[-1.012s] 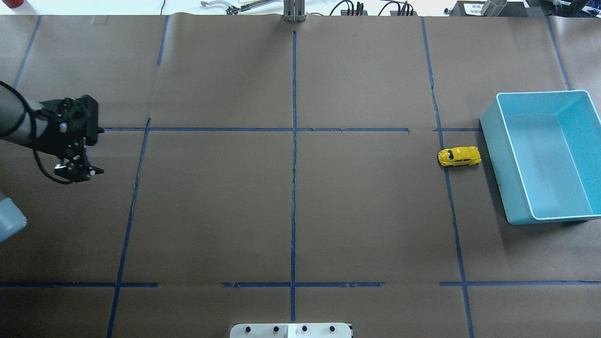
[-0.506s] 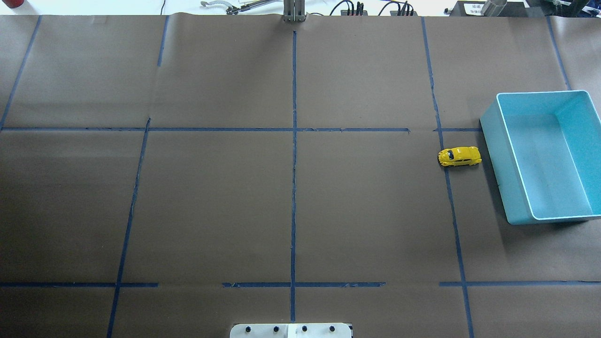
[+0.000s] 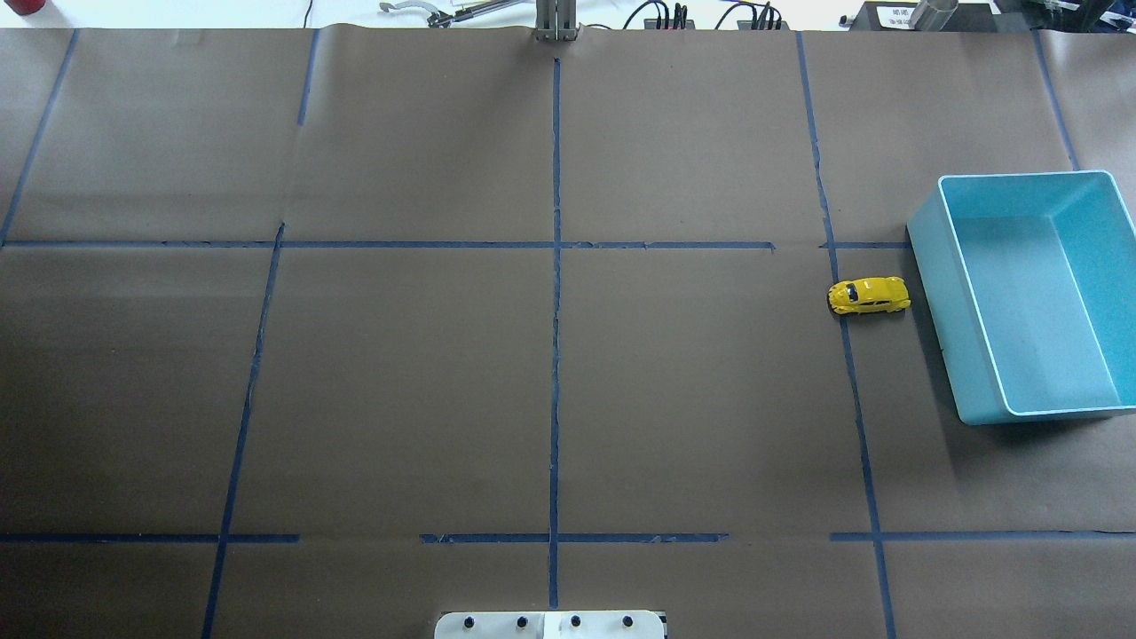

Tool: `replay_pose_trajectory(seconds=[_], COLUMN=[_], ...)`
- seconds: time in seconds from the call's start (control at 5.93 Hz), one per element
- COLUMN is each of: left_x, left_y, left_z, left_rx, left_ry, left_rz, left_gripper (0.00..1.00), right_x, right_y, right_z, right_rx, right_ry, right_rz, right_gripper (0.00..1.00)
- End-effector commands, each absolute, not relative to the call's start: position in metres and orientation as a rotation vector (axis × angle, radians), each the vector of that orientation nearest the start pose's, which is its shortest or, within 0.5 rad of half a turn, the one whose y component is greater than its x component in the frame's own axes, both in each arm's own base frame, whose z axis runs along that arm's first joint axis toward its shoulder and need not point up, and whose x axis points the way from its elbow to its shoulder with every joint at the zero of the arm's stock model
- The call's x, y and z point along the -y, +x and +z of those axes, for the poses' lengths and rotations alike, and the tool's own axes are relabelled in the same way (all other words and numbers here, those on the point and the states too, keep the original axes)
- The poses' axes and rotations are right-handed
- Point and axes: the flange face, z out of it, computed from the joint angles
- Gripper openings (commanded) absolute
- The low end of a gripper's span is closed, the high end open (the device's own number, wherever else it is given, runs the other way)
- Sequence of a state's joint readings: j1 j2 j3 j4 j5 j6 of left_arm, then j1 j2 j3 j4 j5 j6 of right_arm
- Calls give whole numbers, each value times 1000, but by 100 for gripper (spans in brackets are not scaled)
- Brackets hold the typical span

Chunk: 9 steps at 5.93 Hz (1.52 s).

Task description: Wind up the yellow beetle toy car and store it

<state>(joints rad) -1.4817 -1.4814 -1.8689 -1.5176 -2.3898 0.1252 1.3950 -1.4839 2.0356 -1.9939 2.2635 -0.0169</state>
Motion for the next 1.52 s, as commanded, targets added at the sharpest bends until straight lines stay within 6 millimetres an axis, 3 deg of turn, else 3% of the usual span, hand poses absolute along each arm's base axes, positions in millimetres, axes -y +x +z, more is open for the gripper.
replay_pose_trajectory(seconds=[0.0,0.17,0.34,0.51,0.67,1.01,1.35], left_x=[443,422,416,406,411,414,422], left_y=[-60,-79,-79,-80,-79,-80,-79], left_z=[580,602,609,623,625,626,616], left_rx=[-840,-836,-836,-836,-835,-826,-818], left_ry=[82,55,46,25,19,20,40], left_rz=[87,26,21,12,10,13,24], left_gripper=[100,100,100,100,100,100,100], right_x=[499,492,490,491,490,468,468], right_y=[-61,-83,-101,-134,-173,-240,-263], right_z=[413,386,362,341,318,321,340], right_rx=[660,660,663,667,627,598,583], right_ry=[86,135,188,243,331,404,486], right_rz=[-332,-401,-485,-641,-753,-1025,-1221], right_gripper=[100,100,100,100,100,100,100])
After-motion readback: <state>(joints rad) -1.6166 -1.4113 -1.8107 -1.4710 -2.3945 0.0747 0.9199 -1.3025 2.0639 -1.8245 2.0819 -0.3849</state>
